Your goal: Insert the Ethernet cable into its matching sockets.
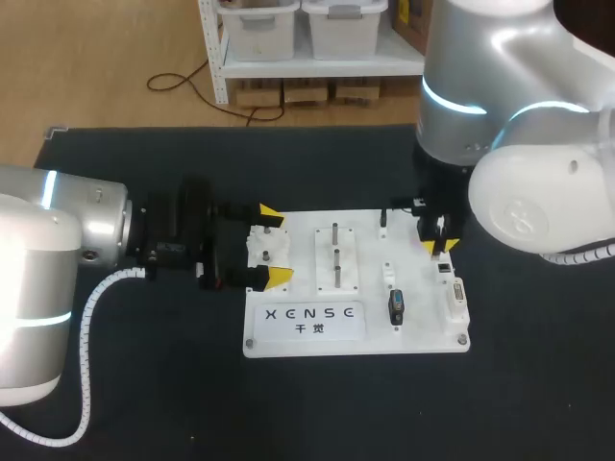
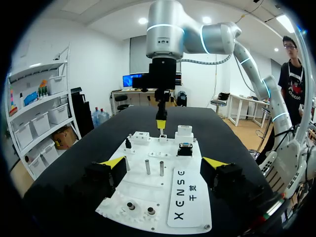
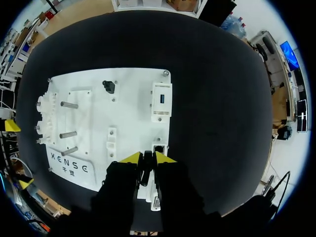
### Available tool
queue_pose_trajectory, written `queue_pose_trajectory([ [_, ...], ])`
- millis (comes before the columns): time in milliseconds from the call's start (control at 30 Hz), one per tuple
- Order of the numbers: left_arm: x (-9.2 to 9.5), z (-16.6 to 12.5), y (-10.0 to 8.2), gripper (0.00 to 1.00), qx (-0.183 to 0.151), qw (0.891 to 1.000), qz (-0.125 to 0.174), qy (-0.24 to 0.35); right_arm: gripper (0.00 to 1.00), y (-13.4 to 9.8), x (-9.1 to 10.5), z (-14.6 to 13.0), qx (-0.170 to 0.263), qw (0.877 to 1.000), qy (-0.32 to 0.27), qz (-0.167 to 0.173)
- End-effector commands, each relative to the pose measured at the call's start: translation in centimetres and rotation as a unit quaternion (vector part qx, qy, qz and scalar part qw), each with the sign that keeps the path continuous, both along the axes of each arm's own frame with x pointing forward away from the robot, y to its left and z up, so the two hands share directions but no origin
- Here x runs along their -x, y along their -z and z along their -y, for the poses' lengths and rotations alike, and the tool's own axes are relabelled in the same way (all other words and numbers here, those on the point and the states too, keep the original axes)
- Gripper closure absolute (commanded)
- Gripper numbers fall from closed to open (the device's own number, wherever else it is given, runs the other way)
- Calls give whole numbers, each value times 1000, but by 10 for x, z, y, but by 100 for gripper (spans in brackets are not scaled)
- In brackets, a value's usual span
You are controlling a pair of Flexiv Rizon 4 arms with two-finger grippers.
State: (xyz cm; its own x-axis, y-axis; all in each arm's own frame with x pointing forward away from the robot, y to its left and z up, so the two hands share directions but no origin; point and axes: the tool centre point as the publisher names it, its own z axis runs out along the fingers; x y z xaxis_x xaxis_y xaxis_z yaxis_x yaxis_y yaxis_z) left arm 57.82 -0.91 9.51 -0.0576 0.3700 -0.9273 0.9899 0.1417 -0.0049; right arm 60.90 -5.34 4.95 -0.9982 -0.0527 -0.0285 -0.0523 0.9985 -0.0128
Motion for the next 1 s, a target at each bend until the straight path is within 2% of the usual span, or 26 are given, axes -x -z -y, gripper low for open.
queue_pose_trajectory([
  [33, 1, 0, 2, 0, 4, 1000, 3, -3, 100, 5, 0, 2, -2, 1000, -1, 3],
  [1000, 1, 0, 2, 0, 4, 1000, 3, -3, 100, 12, 1, 12, 2, 1000, 5, -7],
])
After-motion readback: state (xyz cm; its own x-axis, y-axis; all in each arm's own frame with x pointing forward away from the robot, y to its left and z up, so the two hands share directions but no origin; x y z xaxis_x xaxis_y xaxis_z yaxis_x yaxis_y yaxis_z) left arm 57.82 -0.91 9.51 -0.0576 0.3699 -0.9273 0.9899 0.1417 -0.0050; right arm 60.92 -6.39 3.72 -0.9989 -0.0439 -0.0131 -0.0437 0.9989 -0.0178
